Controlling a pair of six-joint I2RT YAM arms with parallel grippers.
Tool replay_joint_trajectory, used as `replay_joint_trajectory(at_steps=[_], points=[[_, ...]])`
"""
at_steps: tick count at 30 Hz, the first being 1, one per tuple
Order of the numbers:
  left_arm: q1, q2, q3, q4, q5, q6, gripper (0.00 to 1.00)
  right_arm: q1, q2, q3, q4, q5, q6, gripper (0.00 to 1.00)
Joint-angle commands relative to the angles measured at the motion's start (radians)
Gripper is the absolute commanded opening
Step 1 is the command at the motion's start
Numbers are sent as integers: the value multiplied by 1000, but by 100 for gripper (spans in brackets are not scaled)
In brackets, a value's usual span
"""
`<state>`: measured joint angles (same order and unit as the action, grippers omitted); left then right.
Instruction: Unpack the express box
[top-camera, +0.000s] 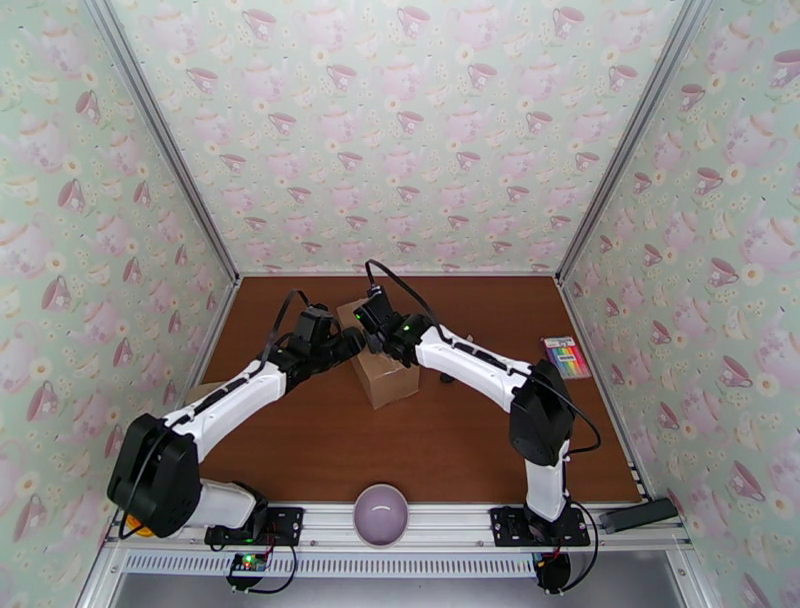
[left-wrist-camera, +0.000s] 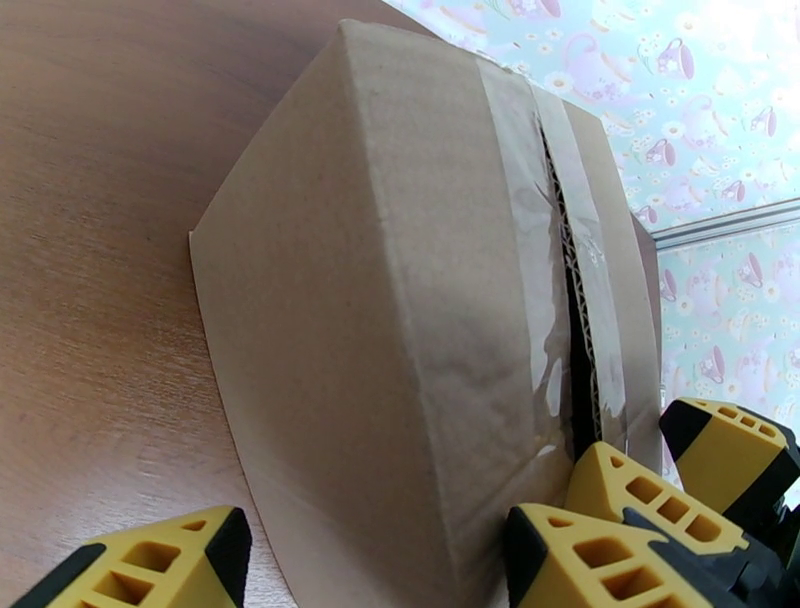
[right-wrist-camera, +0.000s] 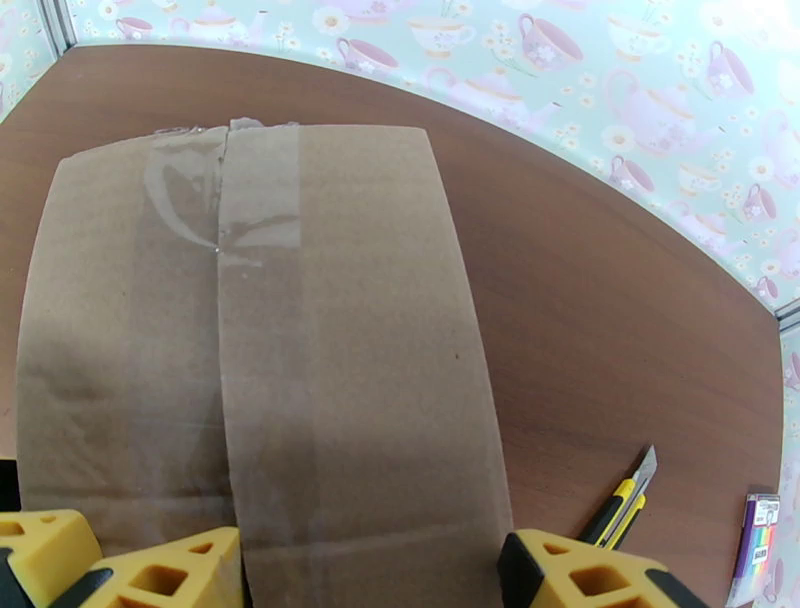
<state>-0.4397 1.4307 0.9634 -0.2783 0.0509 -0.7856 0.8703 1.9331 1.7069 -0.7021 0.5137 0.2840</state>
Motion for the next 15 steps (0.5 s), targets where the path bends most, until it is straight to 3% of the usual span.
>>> replay_joint_trajectory(at_steps=[1,15], points=[[23,74,-69,-213,-57,6,72,-19,-52,3,-89,68,14,69],[27,83,-71,-215,-49,0,71,-50,-100,20,-95,73,5,69]])
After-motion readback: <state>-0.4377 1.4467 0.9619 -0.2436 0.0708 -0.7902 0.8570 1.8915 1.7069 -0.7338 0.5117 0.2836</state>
